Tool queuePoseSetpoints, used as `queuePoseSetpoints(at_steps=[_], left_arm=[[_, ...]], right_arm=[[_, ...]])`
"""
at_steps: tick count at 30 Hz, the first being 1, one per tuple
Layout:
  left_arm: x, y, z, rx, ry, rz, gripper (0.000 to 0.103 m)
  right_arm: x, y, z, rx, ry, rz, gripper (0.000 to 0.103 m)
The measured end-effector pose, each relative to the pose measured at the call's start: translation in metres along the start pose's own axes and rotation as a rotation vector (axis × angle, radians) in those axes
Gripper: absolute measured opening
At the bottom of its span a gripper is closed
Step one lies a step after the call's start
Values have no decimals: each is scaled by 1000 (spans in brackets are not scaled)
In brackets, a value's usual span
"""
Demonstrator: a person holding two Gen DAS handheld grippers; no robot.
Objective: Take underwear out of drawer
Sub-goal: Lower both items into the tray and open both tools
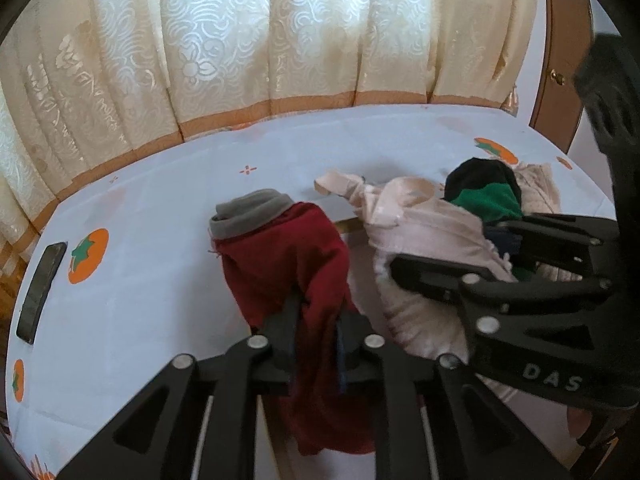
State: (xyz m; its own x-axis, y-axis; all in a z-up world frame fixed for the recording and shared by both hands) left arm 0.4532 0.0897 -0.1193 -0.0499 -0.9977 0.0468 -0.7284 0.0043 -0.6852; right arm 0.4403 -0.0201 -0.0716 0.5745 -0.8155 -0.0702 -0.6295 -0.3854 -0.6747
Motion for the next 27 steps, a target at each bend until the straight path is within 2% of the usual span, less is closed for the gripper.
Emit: queuePoseSetpoints(at_steps=[3, 5, 7, 8, 17, 21, 27], left_arm=[[2, 1, -5, 2, -7, 1, 23], [4, 2, -10, 6, -11, 2, 30], [6, 2, -16, 20, -25, 4, 42], [7, 3, -19, 25, -26, 6, 44], [20, 10, -51, 76, -13, -1, 46], [25, 18, -67, 103, -14, -11, 54], [37, 33, -88, 134, 5, -10, 58]], right_arm=[[0, 0, -10, 30, -9, 5, 45], [-1, 1, -18, 37, -17, 2, 46], [-1, 1, -25, 51, -7, -5, 46], [0, 2, -31, 64, -5, -6, 46], [0, 15, -73, 115, -45, 7, 47], [-5, 23, -90, 133, -60, -3, 47], [-9, 45, -115, 139, -87, -28, 53]])
Point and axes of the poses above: each gripper's, at about its wrist camera, not at the fingertips, and z roughly the way its jaws point, x to its right, y to its underside, the point moved 8 cm from there along z, roughly the way its jaws point, and after that the axes turned 5 degrees about -z, right-handed, at the moved point
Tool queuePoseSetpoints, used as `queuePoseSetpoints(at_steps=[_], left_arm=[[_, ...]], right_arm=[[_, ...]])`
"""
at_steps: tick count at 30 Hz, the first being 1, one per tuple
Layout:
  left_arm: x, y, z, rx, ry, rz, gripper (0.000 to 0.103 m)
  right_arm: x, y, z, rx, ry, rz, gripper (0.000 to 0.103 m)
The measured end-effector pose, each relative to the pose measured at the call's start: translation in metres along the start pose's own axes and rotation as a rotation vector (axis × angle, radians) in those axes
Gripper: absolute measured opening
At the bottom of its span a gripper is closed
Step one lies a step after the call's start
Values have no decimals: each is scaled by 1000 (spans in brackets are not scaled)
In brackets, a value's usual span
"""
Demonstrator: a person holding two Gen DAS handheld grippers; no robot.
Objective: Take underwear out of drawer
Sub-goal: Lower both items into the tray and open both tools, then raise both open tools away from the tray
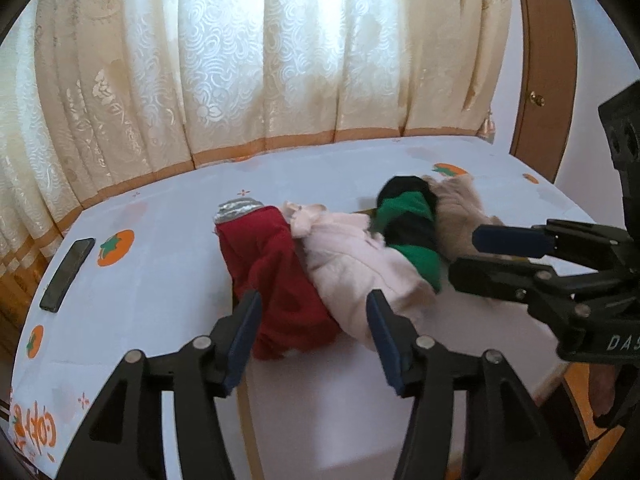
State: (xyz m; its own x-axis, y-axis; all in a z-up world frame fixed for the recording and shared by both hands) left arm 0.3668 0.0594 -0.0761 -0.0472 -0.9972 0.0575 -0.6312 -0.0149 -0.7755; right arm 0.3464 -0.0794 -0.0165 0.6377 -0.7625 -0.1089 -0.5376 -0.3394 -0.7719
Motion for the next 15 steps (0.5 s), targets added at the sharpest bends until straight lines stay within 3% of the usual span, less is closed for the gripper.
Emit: queuePoseSetpoints(at_steps=[15], left_arm=[[34, 40, -58, 51, 20, 67, 69]], right_arm=[[-3, 56, -84, 3, -71, -53, 56]])
Point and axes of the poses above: each gripper's, at about its wrist camera, not at the fingertips, and z roughly the way its jaws point, x to its right, y to its underside, the point moved 8 cm from there along z, roughly the way its jaws point, and after that the axes turned 5 degrees about -z, right-handed, at the moved point
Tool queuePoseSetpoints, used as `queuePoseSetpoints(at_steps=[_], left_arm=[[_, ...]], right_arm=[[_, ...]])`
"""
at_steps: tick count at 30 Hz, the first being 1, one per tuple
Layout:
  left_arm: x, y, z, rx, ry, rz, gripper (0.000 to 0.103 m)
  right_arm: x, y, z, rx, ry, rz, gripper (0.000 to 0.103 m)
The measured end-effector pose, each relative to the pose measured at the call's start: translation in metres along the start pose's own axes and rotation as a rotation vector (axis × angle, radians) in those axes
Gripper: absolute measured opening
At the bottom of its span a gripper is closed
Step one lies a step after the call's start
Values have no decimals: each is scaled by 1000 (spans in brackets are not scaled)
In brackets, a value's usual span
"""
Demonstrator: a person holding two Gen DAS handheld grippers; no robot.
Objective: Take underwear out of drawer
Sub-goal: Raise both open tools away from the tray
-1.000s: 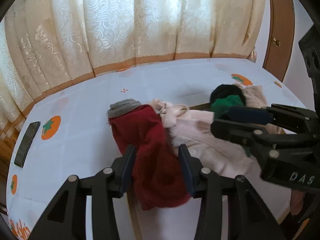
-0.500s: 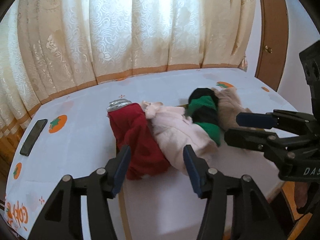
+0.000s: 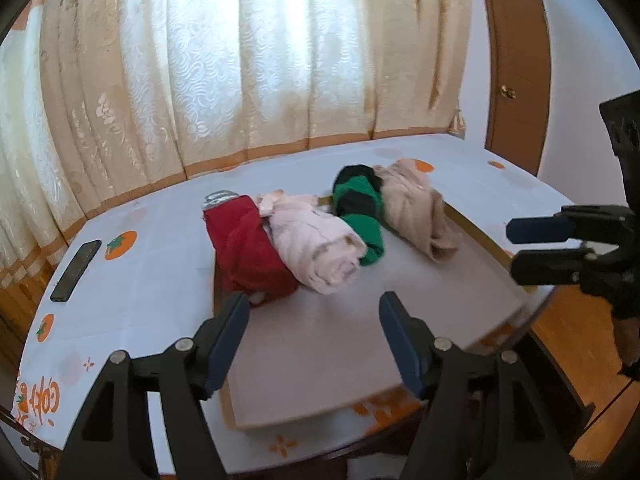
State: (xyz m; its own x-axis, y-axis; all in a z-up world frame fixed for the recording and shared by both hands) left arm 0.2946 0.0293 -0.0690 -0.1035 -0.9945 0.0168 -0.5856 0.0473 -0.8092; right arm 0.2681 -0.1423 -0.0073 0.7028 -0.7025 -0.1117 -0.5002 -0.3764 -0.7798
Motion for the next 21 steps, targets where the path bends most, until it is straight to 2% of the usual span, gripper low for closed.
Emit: queuePoseSetpoints(at_steps=[8, 21], left_arm=[[23, 25, -15, -7, 13, 28, 73], [38, 52, -32, -8, 33, 19, 75]], right_arm=[[-8, 32, -39, 9, -16, -19, 57], [-16, 65, -60, 3, -23, -34, 58]])
Point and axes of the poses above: each gripper's, at about its wrist camera, not at the fingertips, and z roughly the way its jaws point, x to its right, y to its underside, the point moved 8 cm from there along z, roughly the way its jaws point, and after that the axes turned 5 degrees about -z, right-handed, at the moved point
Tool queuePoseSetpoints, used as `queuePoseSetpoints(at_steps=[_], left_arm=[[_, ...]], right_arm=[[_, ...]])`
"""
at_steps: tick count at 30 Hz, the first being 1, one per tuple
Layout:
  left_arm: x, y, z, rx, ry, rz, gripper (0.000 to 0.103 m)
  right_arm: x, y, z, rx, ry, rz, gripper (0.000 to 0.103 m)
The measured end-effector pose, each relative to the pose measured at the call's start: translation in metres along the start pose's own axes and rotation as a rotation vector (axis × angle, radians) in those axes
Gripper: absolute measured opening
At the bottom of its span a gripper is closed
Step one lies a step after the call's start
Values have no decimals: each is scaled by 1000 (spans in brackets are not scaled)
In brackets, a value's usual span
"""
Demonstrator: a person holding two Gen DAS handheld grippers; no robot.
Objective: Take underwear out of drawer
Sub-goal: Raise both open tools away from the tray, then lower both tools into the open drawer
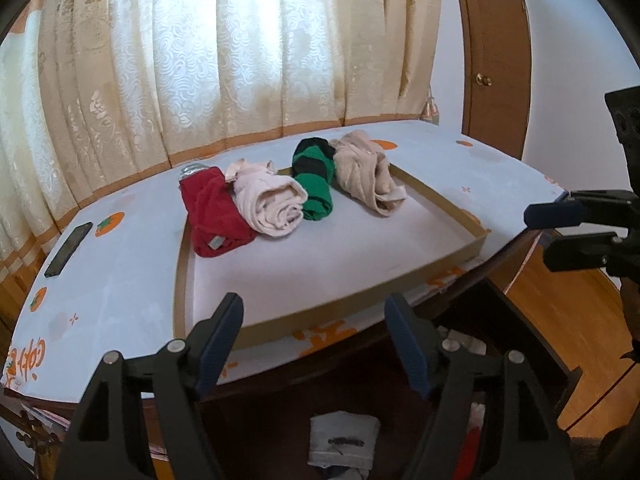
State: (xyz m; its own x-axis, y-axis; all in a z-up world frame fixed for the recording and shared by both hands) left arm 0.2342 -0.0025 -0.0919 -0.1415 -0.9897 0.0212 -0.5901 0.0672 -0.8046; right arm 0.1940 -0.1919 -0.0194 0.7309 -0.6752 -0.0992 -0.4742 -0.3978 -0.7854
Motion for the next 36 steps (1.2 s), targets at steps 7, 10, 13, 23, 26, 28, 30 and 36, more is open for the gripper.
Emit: queuePoseSetpoints(at_steps=[7, 10, 13, 23, 26, 28, 30, 36], left_arm=[[4, 14, 0, -18, 8, -8, 77], [5, 20, 0, -22, 2, -8, 77], [6, 25, 0, -28, 6, -14, 77], [6, 45, -1, -59, 23, -38, 77], [7, 54, 0, -75, 28, -37, 77], [8, 63, 0, -95, 37, -35, 77], [11, 72, 2, -118, 43, -24, 77], [18, 105, 8, -209, 60, 27, 77]], right_arm=[[4, 15, -2, -14, 5, 23, 59], [6, 21, -3, -18, 7, 32, 59], [6, 27, -3, -24, 3, 39, 59], [6, 54, 0, -72, -1, 62, 59], [8, 62, 1, -83, 1, 73, 59], [10, 67, 2, -91, 0, 83, 59], [11, 74, 4, -105, 3, 88, 59], [14, 102, 16, -185, -3, 89, 60]])
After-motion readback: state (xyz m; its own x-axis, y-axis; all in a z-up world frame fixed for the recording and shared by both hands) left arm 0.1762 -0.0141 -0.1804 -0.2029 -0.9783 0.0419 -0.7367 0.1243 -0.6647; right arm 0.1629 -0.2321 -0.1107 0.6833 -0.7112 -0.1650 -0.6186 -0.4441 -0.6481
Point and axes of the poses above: each gripper's, at about its wrist camera, not at the fingertips, and z roughly the way its jaws point, x to its right, y to its underside, the point moved 8 cm from there along z, roughly the way its jaws point, and after that the axes turned 5 degrees about -z, right-handed, at the moved point
